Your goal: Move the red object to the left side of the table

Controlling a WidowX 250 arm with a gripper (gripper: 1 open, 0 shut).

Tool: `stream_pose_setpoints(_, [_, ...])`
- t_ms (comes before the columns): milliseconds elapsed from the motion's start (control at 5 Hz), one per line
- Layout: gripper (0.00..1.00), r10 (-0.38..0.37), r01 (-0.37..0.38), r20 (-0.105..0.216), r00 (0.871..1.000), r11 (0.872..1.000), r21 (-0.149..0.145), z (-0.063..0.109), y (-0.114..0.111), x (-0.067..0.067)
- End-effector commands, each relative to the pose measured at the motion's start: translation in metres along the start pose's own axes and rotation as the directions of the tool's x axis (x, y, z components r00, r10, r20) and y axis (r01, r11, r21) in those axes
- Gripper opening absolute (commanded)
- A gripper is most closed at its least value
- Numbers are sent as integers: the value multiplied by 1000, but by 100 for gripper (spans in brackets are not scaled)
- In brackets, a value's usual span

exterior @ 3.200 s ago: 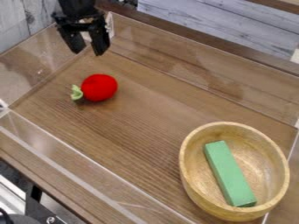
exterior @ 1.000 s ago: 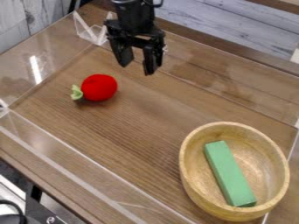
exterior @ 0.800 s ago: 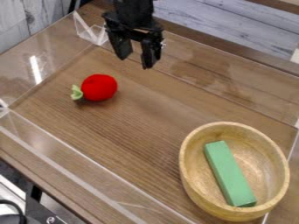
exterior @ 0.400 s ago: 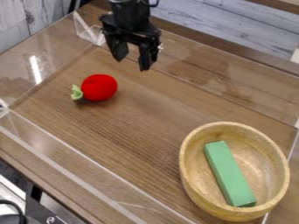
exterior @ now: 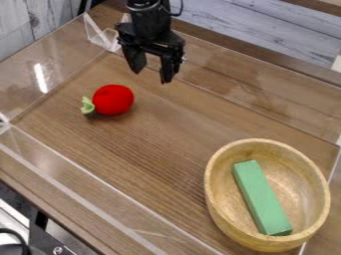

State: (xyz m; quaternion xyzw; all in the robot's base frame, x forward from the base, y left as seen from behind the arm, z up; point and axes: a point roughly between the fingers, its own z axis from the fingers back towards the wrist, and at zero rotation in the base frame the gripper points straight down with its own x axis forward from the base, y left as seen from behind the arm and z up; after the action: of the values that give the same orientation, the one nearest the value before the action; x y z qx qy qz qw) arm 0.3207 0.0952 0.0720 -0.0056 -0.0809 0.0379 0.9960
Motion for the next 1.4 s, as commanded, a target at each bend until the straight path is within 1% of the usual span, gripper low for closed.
stream_pose_setpoints(0, [100,1,-3,63,998,1000,23,8,14,15])
stream_pose_setpoints(200, [100,17,-19,69,997,999,27,8,29,21])
stream_pose_setpoints(400, [100,14,-15,66,998,1000,22,10,35,21])
stream_pose_setpoints(600, [100,-44,44,49,998,999,0,16,24,18])
stream_pose_setpoints(800, [100,-95,96,38,995,995,-17,21,13,14])
stream_pose_setpoints(1000, [100,-137,137,34,990,990,-24,26,5,14])
stream_pose_setpoints(1200, [100,-111,112,33,993,993,-22,31,-3,23])
